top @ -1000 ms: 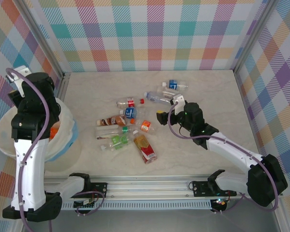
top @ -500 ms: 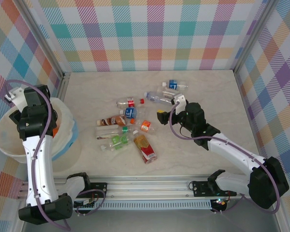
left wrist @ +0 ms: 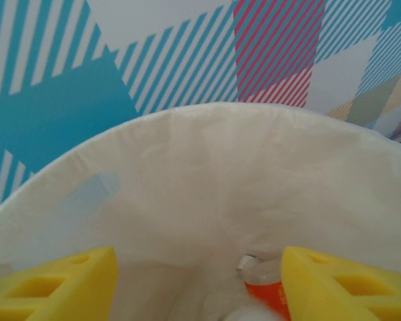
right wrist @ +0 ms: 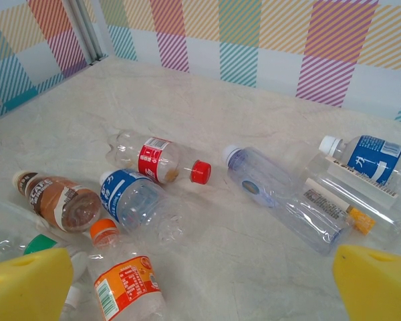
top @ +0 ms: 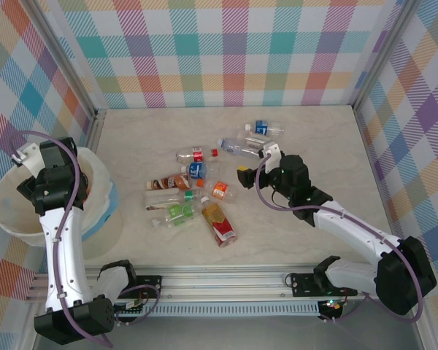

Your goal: Put the plastic bottles in the bin

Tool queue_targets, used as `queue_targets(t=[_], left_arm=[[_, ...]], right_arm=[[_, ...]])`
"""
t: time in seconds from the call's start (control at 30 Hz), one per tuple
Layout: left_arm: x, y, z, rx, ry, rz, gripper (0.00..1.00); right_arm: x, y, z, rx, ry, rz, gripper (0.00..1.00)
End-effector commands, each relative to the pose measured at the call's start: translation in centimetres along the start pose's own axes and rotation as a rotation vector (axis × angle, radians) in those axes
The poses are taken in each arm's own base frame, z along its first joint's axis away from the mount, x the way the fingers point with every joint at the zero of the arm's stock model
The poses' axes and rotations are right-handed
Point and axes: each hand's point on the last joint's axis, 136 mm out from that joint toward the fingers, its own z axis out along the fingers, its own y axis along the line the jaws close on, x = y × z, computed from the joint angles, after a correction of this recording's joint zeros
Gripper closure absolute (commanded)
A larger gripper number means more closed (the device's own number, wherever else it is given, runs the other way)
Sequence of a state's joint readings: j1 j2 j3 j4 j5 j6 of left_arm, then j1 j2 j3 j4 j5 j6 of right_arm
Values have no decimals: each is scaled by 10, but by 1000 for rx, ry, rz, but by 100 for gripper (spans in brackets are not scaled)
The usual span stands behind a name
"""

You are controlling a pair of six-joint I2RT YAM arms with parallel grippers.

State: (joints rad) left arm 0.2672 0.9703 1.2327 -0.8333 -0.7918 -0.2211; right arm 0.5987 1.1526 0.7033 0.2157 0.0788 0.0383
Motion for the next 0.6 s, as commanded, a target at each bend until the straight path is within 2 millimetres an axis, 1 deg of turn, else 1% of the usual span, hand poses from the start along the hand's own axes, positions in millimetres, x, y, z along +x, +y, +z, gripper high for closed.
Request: queue_targets(t=[0.0, 0.07, 0.1, 0.13, 0.17, 0.37, 0.57], left_arm=[[-7, -1, -7, 58, -11, -62, 24], [-8, -5, -9, 86, 5, -67, 15], [-10, -6, -11, 96, 10, -73, 8], [-11, -7, -13, 108, 16, -76, 4], [-12, -8, -15, 121, 20, -78, 1], [-21, -19, -34, 251, 54, -94, 0], [-25, -48, -66, 395, 53, -35, 0]], right_arm=[[-18, -2, -2, 12, -41, 6, 0], [-19, -3, -2, 18, -43, 10, 0], [-20, -5, -2, 30, -47, 17, 0], [-21, -8, -2, 49, -52, 29, 0], [-21, -11, -2, 66, -57, 36, 0], [-23, -21, -3, 122, -68, 63, 0], [-23, -22, -4, 129, -72, 79, 0]])
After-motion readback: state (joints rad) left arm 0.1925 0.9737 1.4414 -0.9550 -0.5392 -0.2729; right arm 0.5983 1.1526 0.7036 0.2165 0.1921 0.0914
